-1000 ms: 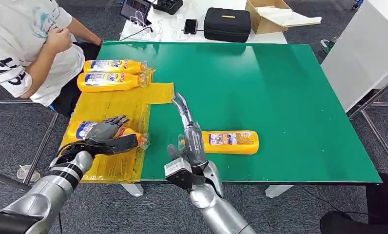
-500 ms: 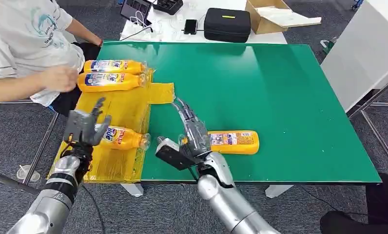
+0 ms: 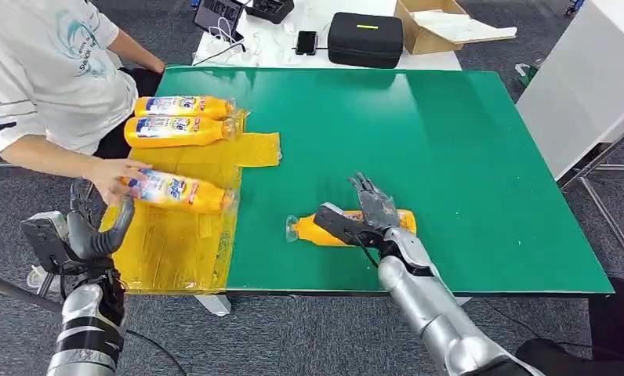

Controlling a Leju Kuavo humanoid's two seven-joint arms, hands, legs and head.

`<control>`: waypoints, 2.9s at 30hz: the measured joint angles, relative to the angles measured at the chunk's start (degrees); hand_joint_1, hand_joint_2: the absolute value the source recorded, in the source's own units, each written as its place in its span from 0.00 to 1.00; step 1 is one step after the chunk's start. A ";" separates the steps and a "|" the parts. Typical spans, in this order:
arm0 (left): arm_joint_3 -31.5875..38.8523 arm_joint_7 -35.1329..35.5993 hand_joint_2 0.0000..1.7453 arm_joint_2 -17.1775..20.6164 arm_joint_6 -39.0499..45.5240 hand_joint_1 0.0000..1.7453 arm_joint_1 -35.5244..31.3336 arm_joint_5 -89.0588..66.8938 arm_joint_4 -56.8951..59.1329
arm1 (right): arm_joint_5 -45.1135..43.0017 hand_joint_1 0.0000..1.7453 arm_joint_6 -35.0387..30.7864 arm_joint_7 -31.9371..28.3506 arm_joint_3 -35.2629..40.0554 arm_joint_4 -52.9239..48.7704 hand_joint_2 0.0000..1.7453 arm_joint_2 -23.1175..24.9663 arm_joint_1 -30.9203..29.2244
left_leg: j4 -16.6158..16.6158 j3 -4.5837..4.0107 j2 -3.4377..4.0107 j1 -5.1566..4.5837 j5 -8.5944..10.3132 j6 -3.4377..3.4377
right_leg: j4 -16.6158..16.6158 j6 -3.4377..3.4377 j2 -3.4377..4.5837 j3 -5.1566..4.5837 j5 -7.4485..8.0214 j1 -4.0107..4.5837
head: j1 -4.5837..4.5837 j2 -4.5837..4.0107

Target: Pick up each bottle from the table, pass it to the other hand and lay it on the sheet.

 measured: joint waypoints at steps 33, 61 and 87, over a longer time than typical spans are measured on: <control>-0.53 0.02 1.00 -0.50 -0.35 0.00 -0.83 -0.61 3.98 | -5.99 0.00 13.24 -4.79 2.56 4.28 1.00 -4.61 -3.61 | 0.00 0.08 0.00 0.01 0.01 0.01 | -0.01 0.00 0.00 0.08 0.01 0.01 | -0.02 0.00; 0.42 0.77 1.00 -0.68 -3.04 0.00 -2.62 2.39 9.85 | -5.73 1.00 22.03 -2.69 14.12 7.30 1.00 -10.27 -9.36 | 0.00 0.39 0.02 0.01 0.01 0.01 | -0.02 0.01 0.00 0.37 0.01 0.01 | -0.02 0.00; -12.86 15.08 1.00 -5.86 -21.96 0.00 5.24 20.12 -2.79 | -6.10 1.00 -28.06 -27.18 -12.21 -23.03 1.00 4.45 16.65 | -0.01 0.02 -0.06 0.02 -0.10 0.04 | -0.02 0.01 -0.02 0.08 -0.05 0.03 | -0.02 0.00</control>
